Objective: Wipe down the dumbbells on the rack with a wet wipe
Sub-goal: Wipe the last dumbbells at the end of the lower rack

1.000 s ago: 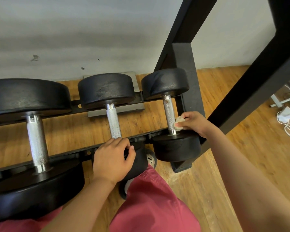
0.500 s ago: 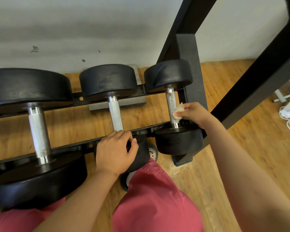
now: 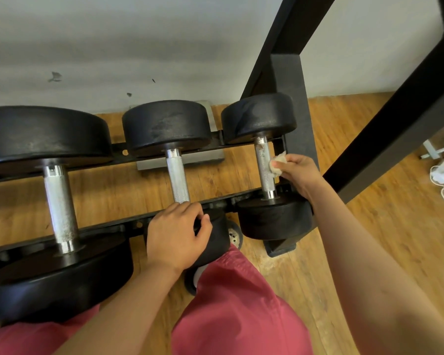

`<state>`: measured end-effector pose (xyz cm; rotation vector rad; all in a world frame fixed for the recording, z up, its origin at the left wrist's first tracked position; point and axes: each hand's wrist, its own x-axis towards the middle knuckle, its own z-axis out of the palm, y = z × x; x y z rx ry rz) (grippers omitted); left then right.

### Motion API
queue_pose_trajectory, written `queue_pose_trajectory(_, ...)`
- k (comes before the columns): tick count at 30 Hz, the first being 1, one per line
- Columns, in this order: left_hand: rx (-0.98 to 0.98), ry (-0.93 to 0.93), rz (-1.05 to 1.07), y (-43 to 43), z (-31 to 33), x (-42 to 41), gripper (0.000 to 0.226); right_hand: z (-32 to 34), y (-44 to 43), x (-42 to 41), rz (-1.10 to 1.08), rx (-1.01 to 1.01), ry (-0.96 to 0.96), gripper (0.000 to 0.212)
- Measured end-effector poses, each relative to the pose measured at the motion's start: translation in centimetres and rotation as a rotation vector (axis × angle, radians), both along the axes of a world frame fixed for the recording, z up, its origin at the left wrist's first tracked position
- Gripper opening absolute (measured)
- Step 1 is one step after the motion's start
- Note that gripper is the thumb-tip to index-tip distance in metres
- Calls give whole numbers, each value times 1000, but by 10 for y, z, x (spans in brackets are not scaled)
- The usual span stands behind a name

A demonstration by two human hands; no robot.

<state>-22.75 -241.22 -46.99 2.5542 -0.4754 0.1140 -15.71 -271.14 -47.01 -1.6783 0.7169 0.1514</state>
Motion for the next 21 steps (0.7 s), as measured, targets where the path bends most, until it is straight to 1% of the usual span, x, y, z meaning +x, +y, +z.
queue_pose_trajectory(5, 5, 0, -1, 0, 0, 0, 29, 7, 12, 12, -8, 37, -39, 16)
queue_pose_trajectory(7, 12, 7, -1, 0, 0, 0, 29, 7, 17, 15, -76, 5, -75, 13)
queue_pose_trajectory(9, 10, 8, 3, 0, 0, 0, 28, 4, 20, 14, -181, 15, -124, 11)
queue_pose_trajectory(11, 8, 4, 4, 0, -1, 0, 28, 1, 24, 17, -230, 72, -140, 12)
queue_pose_trajectory(15, -2, -1, -3, 0, -1, 0, 28, 6, 31, 30, -215, 117, -124, 11)
queue_pose_trajectory(18, -5, 7, 2, 0, 0, 0, 28, 6, 30, 32, -299, 159, -156, 8)
queue_pose_trajectory(21, -3, 5, -2, 0, -1, 1, 28, 4, 33, 31, -351, 251, -149, 11)
